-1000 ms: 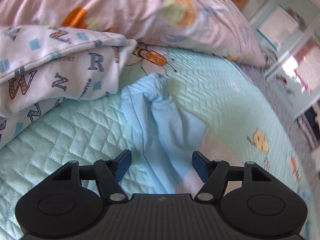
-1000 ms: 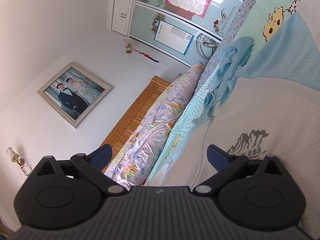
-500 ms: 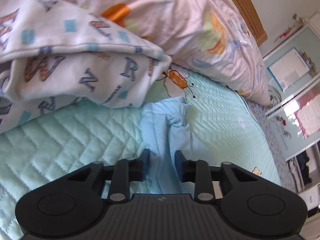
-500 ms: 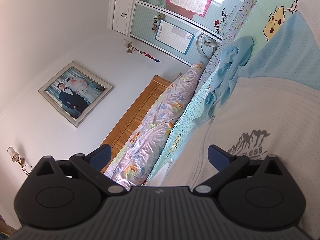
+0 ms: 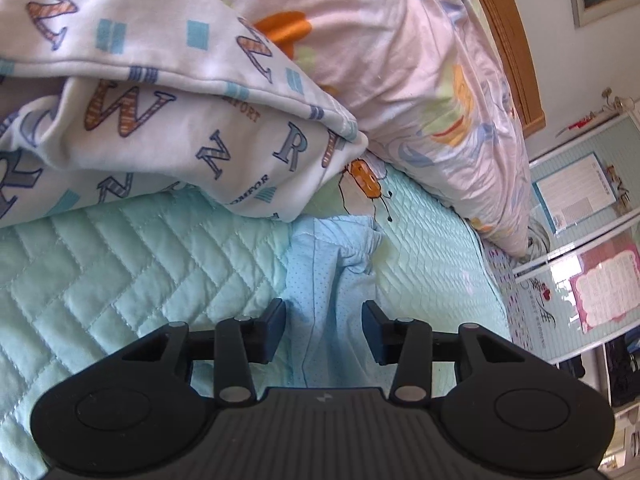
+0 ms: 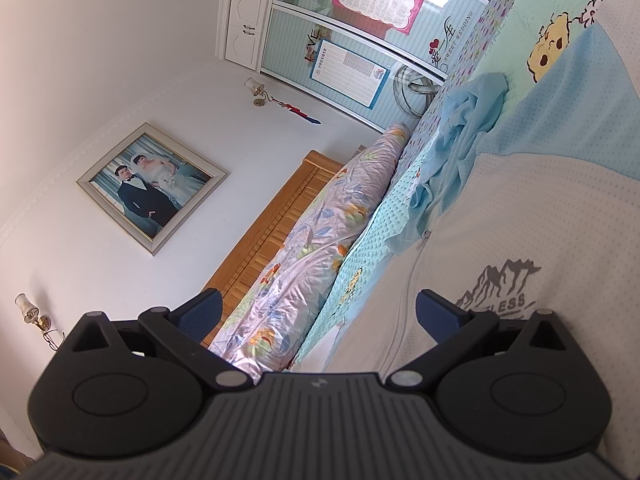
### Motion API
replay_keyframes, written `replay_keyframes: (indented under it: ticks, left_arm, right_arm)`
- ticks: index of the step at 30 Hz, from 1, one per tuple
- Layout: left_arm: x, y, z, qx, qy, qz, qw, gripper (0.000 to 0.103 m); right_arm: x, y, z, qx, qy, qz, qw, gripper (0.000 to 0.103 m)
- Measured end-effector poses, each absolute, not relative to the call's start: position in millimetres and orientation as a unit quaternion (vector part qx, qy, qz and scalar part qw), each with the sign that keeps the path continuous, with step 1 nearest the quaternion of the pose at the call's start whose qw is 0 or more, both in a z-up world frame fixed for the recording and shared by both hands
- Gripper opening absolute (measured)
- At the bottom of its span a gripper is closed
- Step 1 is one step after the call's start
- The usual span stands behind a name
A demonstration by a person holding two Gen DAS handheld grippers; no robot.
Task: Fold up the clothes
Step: 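Close the left gripper on the light-blue cloth, then pull the light-blue sleeve across the jacket body with the left gripper, release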
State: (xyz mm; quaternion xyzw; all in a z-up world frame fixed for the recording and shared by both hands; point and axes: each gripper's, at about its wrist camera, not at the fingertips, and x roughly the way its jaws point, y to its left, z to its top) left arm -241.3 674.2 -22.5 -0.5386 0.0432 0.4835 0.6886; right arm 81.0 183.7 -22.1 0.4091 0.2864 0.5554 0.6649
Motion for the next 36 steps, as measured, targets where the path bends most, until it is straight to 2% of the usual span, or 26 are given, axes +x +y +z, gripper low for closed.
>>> replay_keyframes:
  ticks: [5,8,12,13,16,17,18,19,20,21,22,23,29,36]
  left_arm:
    - [-241,672,-24,-0.551,0.029,0.514,0.657,0.032]
    - [-241,673,-25,-0.557,0.024,0.523,0.644,0.029]
    - [-237,681,-22,-0.558,0.029,0.531,0.637,0.03]
    - [-235,684,-21,-0.556,0.032,0.534,0.636,0.032]
    - [-223,693,-14,-0.538,0.052,0.54,0.646,0.048]
    - [-218,696,-11,-0.53,0.062,0.539,0.652,0.057]
    - [-213,698,-9,-0.519,0.077,0.539,0.658,0.062]
    - [-207,701,-5,-0.507,0.096,0.54,0.665,0.061]
    - [-204,703,-4,-0.496,0.11,0.542,0.669,0.051]
    - [-206,705,-6,-0.495,0.116,0.54,0.671,0.026]
    - [-208,706,-9,-0.498,0.118,0.535,0.672,0.01]
    - [-211,708,-13,-0.501,0.121,0.53,0.673,0.002]
    - [-230,706,-19,-0.515,0.087,0.496,0.694,0.002]
    - [-236,694,10,-0.477,0.045,0.5,0.721,0.002]
  right_arm:
    - [81,183,-21,0.408,0.287,0.555,0.665,0.103]
    - [81,183,-21,0.408,0.287,0.555,0.665,0.103]
    - [80,183,-21,0.409,0.286,0.555,0.665,0.103]
    - [79,184,-21,0.409,0.286,0.555,0.665,0.103]
    - [79,184,-21,0.409,0.286,0.555,0.665,0.103]
    - [78,184,-21,0.409,0.286,0.555,0.665,0.103]
    - [78,184,-20,0.408,0.286,0.555,0.666,0.103]
    - [78,184,-20,0.408,0.286,0.555,0.666,0.103]
    - [77,184,-20,0.408,0.286,0.555,0.666,0.103]
    - [77,184,-20,0.407,0.286,0.555,0.666,0.103]
    - [77,184,-20,0.407,0.287,0.555,0.666,0.103]
    - [77,184,-20,0.406,0.287,0.555,0.666,0.103]
    - [76,184,-19,0.406,0.287,0.556,0.667,0.103]
    - [77,183,-19,0.405,0.287,0.556,0.667,0.103]
